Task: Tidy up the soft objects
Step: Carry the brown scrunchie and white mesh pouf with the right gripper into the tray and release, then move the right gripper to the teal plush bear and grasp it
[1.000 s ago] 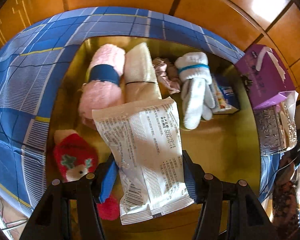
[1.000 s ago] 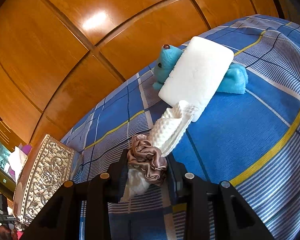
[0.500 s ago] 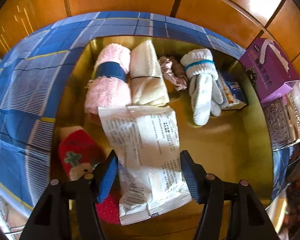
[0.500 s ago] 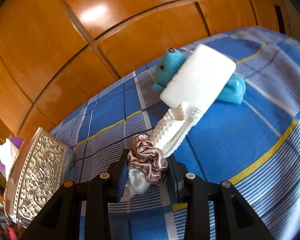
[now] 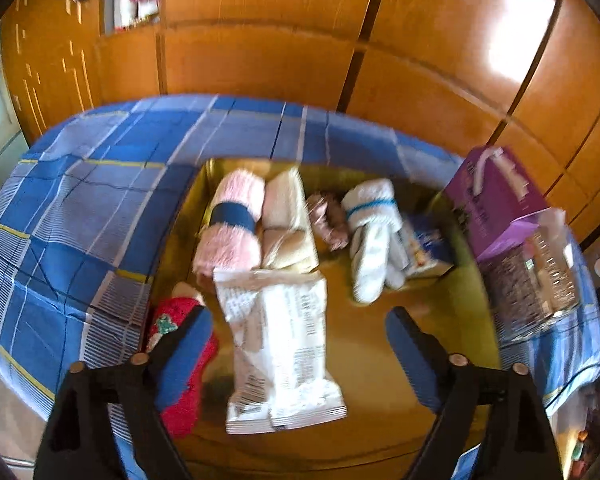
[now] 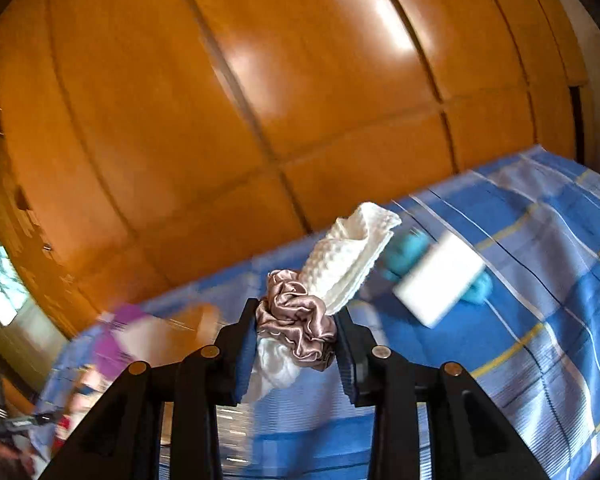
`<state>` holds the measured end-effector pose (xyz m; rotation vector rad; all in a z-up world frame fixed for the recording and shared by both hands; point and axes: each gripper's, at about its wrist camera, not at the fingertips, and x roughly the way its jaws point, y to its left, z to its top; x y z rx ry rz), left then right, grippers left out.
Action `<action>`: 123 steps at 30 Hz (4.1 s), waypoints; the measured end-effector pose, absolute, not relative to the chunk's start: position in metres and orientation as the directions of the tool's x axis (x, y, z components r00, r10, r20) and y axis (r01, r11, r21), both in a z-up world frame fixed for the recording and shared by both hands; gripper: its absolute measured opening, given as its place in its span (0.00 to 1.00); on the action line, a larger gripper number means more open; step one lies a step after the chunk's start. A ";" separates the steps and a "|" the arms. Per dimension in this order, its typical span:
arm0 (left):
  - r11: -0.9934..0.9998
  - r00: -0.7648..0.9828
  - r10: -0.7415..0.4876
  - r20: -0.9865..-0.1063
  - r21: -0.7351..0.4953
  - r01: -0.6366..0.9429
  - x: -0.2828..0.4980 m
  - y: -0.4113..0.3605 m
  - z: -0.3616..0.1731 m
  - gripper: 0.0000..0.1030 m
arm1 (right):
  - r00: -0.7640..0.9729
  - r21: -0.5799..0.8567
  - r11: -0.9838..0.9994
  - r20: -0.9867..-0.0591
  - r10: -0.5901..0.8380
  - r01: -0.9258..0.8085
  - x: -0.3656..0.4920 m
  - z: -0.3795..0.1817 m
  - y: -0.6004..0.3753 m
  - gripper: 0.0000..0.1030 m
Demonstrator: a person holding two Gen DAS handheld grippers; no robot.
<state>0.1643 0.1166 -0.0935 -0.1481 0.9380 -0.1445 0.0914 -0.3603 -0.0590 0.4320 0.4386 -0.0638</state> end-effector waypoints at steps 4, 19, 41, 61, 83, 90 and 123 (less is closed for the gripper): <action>0.970 0.593 -0.226 -0.773 -0.235 0.064 0.156 0.114 -0.090 0.93 | 0.918 0.376 0.927 -0.374 0.134 0.018 0.093 -0.026 -0.315 0.33; 0.948 0.609 -0.223 -0.761 -0.314 -0.044 0.136 0.153 -0.096 0.93 | 0.588 0.187 0.843 -0.641 0.494 -0.504 0.137 -0.045 -0.082 0.34; 0.904 0.625 -0.229 -0.746 -0.401 -0.147 0.124 0.196 -0.105 0.93 | 0.283 0.129 0.800 -0.892 0.352 -0.586 0.201 -0.151 0.035 0.43; 0.909 0.600 -0.266 -0.754 -0.404 -0.104 0.128 0.173 -0.105 0.93 | 0.386 0.297 0.823 -0.772 0.505 -0.483 0.174 -0.100 -0.023 0.43; 0.918 0.566 -0.389 -0.727 -0.354 0.177 0.138 0.057 -0.064 0.94 | 0.790 0.348 0.937 -0.585 0.184 0.039 0.110 -0.046 -0.256 0.43; 0.906 0.531 -0.421 -0.735 -0.320 0.276 0.139 0.004 -0.053 0.94 | 0.715 0.313 0.893 -0.698 -0.015 0.324 0.126 -0.108 -0.359 0.43; 0.850 0.434 -0.468 -0.770 -0.257 0.461 0.147 -0.121 -0.033 0.94 | 0.667 0.677 0.699 -0.633 0.394 0.230 0.179 -0.167 -0.450 0.30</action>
